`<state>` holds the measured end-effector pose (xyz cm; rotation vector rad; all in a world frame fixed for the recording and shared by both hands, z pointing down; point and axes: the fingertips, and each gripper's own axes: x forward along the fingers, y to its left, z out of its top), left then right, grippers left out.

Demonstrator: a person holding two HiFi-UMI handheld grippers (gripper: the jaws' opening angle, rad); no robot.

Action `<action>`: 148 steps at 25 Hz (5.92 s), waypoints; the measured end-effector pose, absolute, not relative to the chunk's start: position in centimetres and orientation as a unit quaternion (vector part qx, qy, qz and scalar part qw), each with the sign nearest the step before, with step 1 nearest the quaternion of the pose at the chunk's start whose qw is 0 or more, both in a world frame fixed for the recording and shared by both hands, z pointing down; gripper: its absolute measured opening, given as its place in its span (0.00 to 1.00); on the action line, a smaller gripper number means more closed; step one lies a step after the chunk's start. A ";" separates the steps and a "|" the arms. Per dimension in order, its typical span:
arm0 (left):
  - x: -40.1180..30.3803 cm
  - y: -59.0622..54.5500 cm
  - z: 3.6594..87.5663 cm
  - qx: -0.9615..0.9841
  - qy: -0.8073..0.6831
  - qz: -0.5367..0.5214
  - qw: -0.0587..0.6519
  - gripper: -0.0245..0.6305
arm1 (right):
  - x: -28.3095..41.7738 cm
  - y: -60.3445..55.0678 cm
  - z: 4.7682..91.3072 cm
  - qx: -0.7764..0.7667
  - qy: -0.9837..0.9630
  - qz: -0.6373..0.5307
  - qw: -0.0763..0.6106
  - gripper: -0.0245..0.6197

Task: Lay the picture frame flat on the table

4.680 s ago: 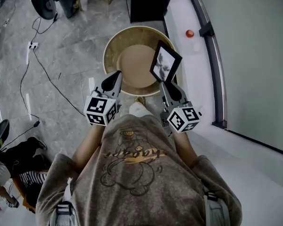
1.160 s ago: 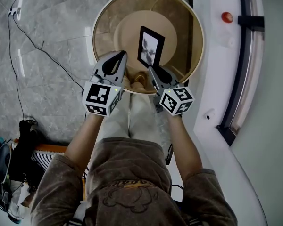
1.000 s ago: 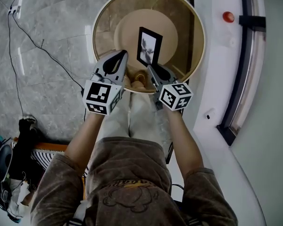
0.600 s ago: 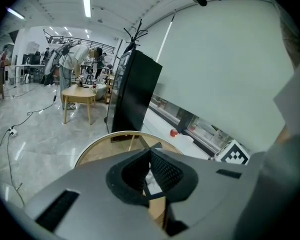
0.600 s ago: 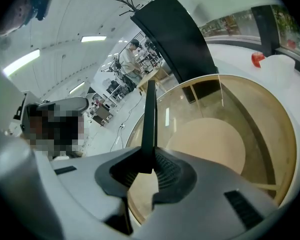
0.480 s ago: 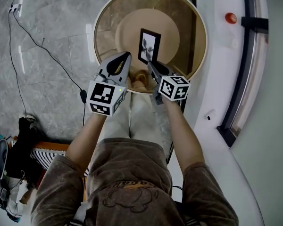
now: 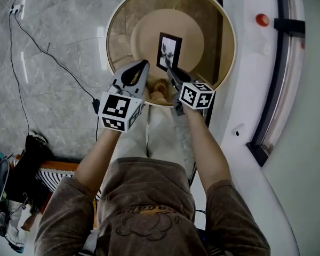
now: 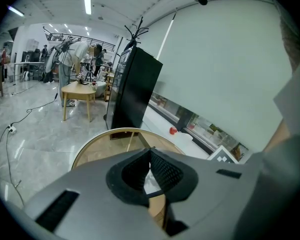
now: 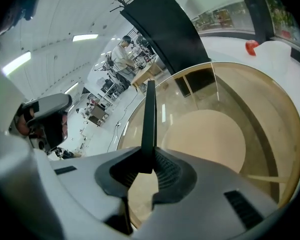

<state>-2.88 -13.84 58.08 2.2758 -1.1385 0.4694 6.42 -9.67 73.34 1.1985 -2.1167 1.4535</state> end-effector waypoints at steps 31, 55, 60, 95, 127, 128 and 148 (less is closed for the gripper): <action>-3.6 -13.4 60.0 0.845 -0.406 0.184 0.295 0.07 | 7.9 -9.9 76.1 0.460 -0.699 0.518 0.179 0.23; -2.8 -12.5 61.7 0.841 -0.399 0.194 0.310 0.07 | 10.0 -9.1 79.1 0.485 -0.679 0.505 0.222 0.31; -2.8 -12.6 62.1 0.839 -0.398 0.198 0.314 0.07 | 10.0 -8.9 79.7 0.487 -0.674 0.501 0.240 0.31; -3.1 -11.9 58.0 0.830 -0.387 0.208 0.343 0.07 | 9.8 -8.6 72.5 0.506 -0.678 0.463 0.264 0.07; -2.1 -8.5 33.7 0.889 -0.349 0.146 0.259 0.07 | 8.2 -8.0 36.5 0.484 -0.817 0.297 0.105 0.07; -2.3 -8.5 32.9 0.891 -0.347 0.143 0.255 0.07 | 8.0 -8.0 35.2 0.484 -0.821 0.287 0.098 0.07; -3.1 -7.5 28.2 0.909 -0.360 0.113 0.180 0.07 | 6.3 -5.4 26.4 0.483 -0.860 0.158 0.041 0.07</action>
